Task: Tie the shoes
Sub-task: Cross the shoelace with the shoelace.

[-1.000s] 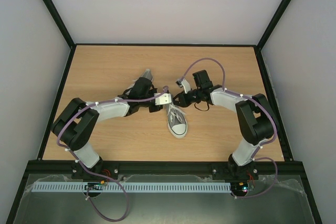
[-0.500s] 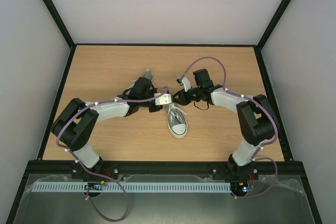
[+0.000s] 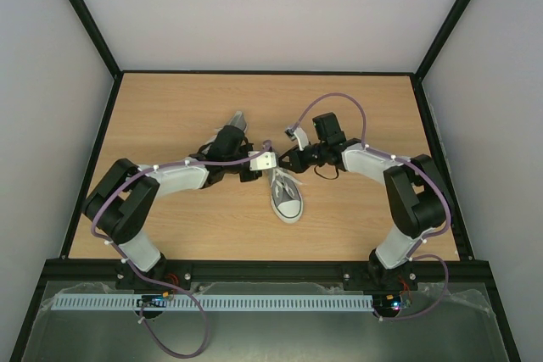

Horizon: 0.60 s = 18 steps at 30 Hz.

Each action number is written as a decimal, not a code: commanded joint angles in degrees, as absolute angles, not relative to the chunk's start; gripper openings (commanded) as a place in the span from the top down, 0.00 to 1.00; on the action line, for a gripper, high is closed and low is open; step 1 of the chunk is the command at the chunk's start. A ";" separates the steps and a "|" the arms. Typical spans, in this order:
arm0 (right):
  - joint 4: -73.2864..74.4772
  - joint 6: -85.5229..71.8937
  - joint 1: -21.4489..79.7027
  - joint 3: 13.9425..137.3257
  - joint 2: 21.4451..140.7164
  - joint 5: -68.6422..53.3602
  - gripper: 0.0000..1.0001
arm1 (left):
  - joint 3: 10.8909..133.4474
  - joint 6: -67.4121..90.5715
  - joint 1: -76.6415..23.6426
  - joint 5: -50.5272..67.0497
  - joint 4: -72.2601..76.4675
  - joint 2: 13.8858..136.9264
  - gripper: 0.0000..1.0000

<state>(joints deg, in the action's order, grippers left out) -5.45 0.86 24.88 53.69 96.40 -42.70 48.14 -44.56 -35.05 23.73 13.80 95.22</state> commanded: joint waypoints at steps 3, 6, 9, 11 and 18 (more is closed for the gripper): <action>-3.19 2.20 25.14 53.56 96.65 -41.42 0.88 | 47.65 -45.02 -34.67 25.00 15.03 93.49 0.97; -1.63 3.76 25.14 53.62 96.33 -43.08 0.86 | 47.77 -45.11 -34.59 25.05 15.18 93.62 0.98; -0.04 5.36 25.14 53.31 96.00 -43.04 0.83 | 47.90 -45.16 -34.57 25.12 15.37 93.72 0.97; 0.47 5.90 25.14 53.25 96.10 -42.73 0.82 | 47.93 -45.14 -34.47 25.22 15.36 93.86 0.98; -0.38 6.14 25.78 53.82 96.27 -45.28 0.80 | 47.78 -45.38 -34.45 25.16 15.35 93.97 0.97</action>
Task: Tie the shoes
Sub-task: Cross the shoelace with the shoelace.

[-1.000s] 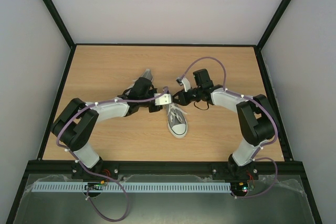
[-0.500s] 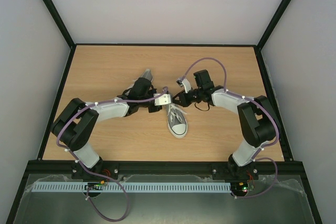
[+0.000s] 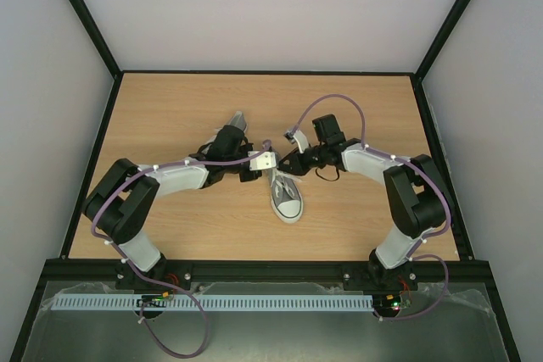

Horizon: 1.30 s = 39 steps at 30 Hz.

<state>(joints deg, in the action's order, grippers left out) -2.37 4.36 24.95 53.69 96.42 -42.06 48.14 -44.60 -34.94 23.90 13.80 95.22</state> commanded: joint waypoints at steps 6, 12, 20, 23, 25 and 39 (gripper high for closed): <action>-1.74 6.10 26.09 53.38 96.01 -45.62 0.75 | 47.78 -45.39 -34.50 25.44 15.36 93.99 0.98; -3.32 4.17 26.17 53.94 97.14 -42.39 0.81 | 47.86 -45.27 -34.46 25.93 15.60 94.02 0.98; -1.96 4.91 26.63 54.78 98.31 -39.82 0.77 | 47.86 -45.32 -34.33 25.78 15.56 94.04 0.98; -2.10 5.03 26.76 54.68 98.39 -40.41 0.79 | 47.88 -45.23 -34.36 26.00 15.56 94.09 0.98; -2.15 5.10 26.72 54.75 98.18 -41.93 0.87 | 47.90 -45.22 -34.28 25.98 15.56 94.13 0.98; -0.55 3.65 23.42 54.57 94.60 -44.41 0.96 | 47.50 -47.13 -33.46 27.79 13.62 93.60 0.94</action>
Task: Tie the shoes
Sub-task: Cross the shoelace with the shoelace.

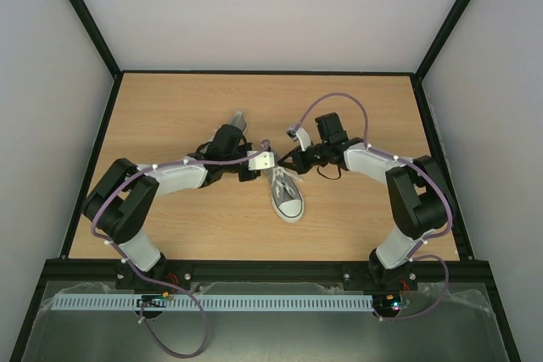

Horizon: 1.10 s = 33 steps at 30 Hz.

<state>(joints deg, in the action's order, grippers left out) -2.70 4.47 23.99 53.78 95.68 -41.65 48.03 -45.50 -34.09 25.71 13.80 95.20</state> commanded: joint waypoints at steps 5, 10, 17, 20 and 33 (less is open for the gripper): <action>-1.58 2.83 23.47 54.38 94.69 -45.21 0.96 | 48.60 -48.79 -33.44 28.72 13.03 93.73 0.87; -1.71 1.84 23.47 55.24 94.92 -44.71 0.96 | 49.13 -50.62 -33.48 29.14 11.68 93.91 0.85; -3.34 1.44 23.47 53.87 94.73 -48.63 0.95 | 49.37 -51.05 -33.72 30.35 13.52 93.93 0.63; -5.02 0.64 23.47 53.35 94.39 -49.52 0.95 | 49.73 -51.36 -34.08 30.37 15.16 94.69 0.64; -5.75 -3.16 23.47 54.07 94.89 -45.71 0.79 | 49.56 -53.51 -34.68 30.20 15.42 95.96 0.98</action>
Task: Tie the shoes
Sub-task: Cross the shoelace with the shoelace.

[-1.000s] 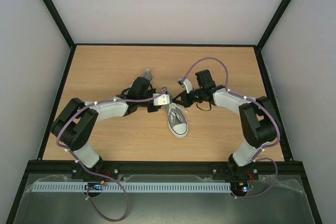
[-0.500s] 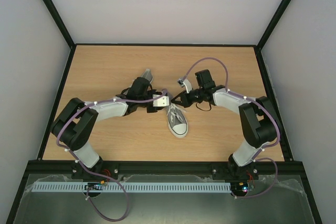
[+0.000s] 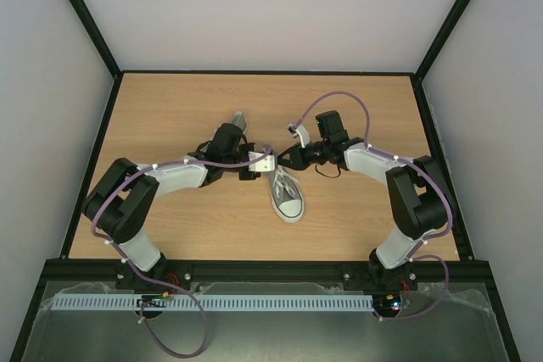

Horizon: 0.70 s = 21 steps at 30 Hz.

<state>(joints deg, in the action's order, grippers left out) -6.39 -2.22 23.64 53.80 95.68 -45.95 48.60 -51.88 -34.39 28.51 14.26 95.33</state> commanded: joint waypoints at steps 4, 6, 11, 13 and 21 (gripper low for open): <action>-3.38 -1.48 23.29 55.77 95.41 -44.59 0.79 | 49.33 -54.37 -34.63 30.04 15.42 95.98 0.98; -1.82 -0.38 23.29 56.93 96.53 -44.58 0.80 | 49.23 -54.34 -34.69 30.12 15.55 95.89 0.98; -1.00 0.89 23.29 57.03 97.57 -47.49 0.83 | 49.18 -54.32 -34.70 29.90 15.38 95.76 0.98; -0.94 0.94 23.29 57.04 97.78 -48.35 0.86 | 49.18 -54.36 -34.64 29.76 15.30 95.71 0.98; 0.35 1.38 23.29 56.76 97.64 -46.59 0.80 | 49.18 -54.05 -34.56 29.77 15.03 95.54 0.98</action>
<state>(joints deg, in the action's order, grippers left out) -2.13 0.58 23.57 55.99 96.88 -45.98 48.60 -53.49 -34.48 28.47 14.26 95.33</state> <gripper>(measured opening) 0.204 0.034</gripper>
